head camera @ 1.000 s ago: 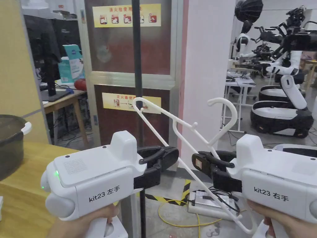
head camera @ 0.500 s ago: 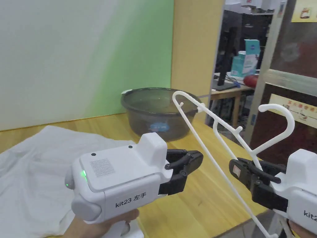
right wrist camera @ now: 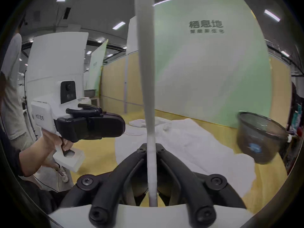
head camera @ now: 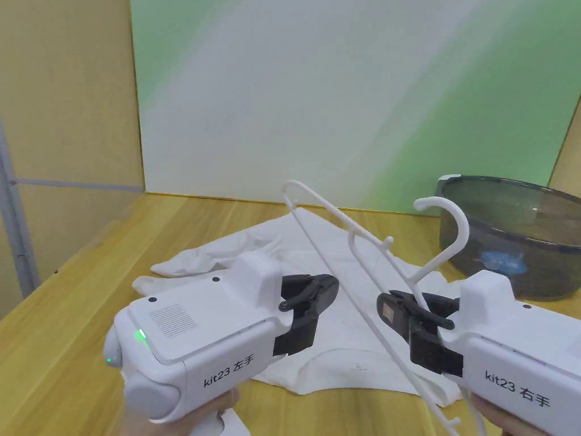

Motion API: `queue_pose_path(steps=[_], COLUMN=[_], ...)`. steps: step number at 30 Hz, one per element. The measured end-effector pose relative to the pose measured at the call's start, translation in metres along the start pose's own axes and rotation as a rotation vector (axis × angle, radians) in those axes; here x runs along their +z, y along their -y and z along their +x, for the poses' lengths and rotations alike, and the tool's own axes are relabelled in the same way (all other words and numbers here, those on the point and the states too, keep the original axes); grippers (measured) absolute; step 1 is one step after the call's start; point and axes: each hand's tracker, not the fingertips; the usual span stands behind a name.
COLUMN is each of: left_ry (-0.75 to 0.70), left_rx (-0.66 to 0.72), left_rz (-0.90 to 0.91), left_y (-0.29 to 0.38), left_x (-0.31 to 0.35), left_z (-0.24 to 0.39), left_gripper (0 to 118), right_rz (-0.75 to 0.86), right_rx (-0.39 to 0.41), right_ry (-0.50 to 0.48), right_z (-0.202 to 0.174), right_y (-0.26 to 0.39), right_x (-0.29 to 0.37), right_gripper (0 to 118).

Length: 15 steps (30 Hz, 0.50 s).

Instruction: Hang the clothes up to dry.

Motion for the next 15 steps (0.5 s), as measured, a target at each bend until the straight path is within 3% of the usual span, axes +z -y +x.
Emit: queue_pose_path(steps=[6,15], left_ry=[-0.044,-0.036], left_rx=[0.018,0.039], left_rz=[-0.012,-0.080], left_y=[0.004,0.008], left_x=[0.018,0.009], left_z=[-0.018,-0.016], left_gripper=[0,0], right_rz=[-0.019,-0.040], right_rx=[-0.019,-0.017], right_ry=[-0.095,-0.087], right_z=[-0.007,-0.008], right_y=[-0.004,-0.003], right_x=[-0.046,-0.048], right_gripper=[5,5])
